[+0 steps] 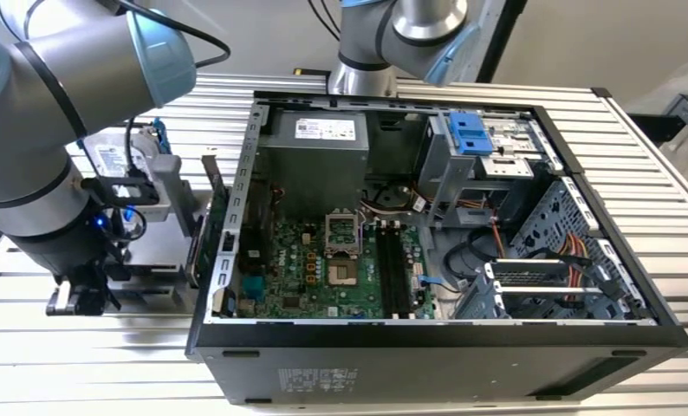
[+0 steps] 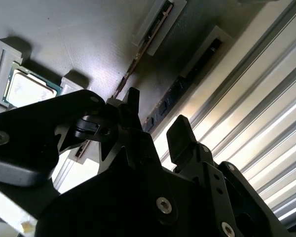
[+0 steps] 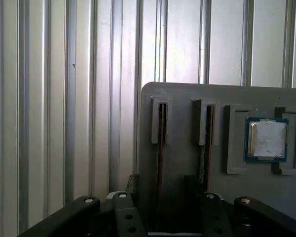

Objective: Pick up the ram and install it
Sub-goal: 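Pick up the ram and move it above insertion slot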

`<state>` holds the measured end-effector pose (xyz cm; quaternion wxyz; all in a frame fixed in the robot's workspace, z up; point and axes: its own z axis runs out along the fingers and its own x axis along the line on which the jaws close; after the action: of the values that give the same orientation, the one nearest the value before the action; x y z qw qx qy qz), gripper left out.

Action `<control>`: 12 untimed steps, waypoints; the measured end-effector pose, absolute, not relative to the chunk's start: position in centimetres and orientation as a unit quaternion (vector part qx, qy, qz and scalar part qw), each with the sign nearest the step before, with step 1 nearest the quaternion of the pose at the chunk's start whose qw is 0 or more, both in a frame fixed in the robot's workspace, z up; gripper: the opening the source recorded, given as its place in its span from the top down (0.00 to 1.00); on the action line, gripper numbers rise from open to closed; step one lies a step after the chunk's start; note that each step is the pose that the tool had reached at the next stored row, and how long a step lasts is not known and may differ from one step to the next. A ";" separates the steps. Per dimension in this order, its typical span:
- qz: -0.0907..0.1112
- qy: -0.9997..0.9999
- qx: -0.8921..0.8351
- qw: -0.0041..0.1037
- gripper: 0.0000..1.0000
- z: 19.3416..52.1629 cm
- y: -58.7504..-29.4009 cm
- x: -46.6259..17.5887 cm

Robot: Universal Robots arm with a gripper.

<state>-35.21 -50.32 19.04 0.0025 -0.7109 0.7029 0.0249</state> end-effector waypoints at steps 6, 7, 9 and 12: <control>0.025 0.703 -0.711 0.003 1.00 19.0 -50.3 -35.2; 0.025 0.703 -0.711 0.003 1.00 19.0 -50.3 -35.2; 0.025 0.703 -0.711 0.003 1.00 19.0 -50.3 -35.2; 0.025 0.703 -0.711 0.003 1.00 19.0 -50.3 -35.2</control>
<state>-35.21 -50.32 18.95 0.0026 -0.7109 0.7029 0.0249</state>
